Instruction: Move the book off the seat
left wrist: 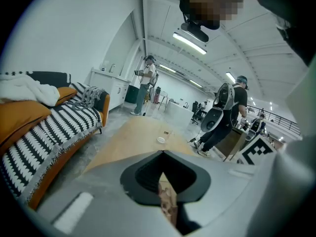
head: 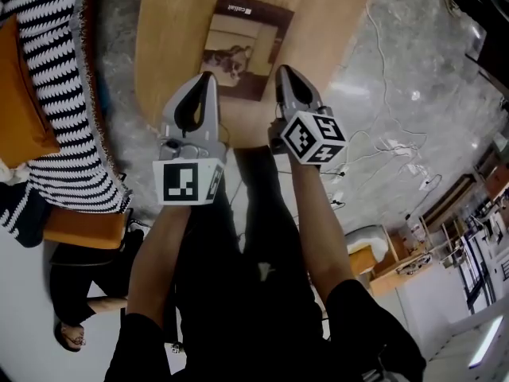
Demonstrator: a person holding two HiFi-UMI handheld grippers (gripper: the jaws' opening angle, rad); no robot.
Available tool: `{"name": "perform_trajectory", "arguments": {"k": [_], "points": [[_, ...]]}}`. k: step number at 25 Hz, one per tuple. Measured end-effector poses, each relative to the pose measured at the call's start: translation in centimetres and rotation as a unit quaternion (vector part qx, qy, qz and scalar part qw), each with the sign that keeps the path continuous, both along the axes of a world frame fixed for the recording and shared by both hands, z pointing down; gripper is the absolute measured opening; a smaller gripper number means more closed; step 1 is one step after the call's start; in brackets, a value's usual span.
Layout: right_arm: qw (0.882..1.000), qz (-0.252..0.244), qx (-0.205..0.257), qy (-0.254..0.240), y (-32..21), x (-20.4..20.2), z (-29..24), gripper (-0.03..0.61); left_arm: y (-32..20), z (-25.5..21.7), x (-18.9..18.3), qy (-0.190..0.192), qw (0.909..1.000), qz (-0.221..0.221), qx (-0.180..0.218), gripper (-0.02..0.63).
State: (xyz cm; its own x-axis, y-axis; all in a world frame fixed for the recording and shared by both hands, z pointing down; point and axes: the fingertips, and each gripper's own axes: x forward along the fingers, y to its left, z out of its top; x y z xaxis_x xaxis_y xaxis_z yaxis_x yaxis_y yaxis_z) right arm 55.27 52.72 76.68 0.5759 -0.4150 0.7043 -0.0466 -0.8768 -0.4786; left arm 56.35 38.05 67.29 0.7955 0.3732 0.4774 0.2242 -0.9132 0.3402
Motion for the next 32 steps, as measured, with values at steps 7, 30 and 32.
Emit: {"name": "perform_trajectory", "arguments": {"k": [7, 30, 32], "points": [[1.000, -0.011, -0.006, 0.024, -0.8, -0.5, -4.2, 0.009, 0.0, -3.4, -1.0, 0.016, 0.9998, -0.003, 0.006, 0.006], [0.981, -0.032, -0.005, 0.192, -0.1, -3.5, -33.5, 0.009, 3.3, -30.1, -4.5, 0.149, 0.9886, -0.011, 0.020, 0.006], [0.977, -0.032, -0.009, 0.211, 0.1, -4.0, -35.6, 0.009, 3.6, -32.0, -4.9, 0.165, 0.9859, -0.010, 0.024, 0.006]]}}
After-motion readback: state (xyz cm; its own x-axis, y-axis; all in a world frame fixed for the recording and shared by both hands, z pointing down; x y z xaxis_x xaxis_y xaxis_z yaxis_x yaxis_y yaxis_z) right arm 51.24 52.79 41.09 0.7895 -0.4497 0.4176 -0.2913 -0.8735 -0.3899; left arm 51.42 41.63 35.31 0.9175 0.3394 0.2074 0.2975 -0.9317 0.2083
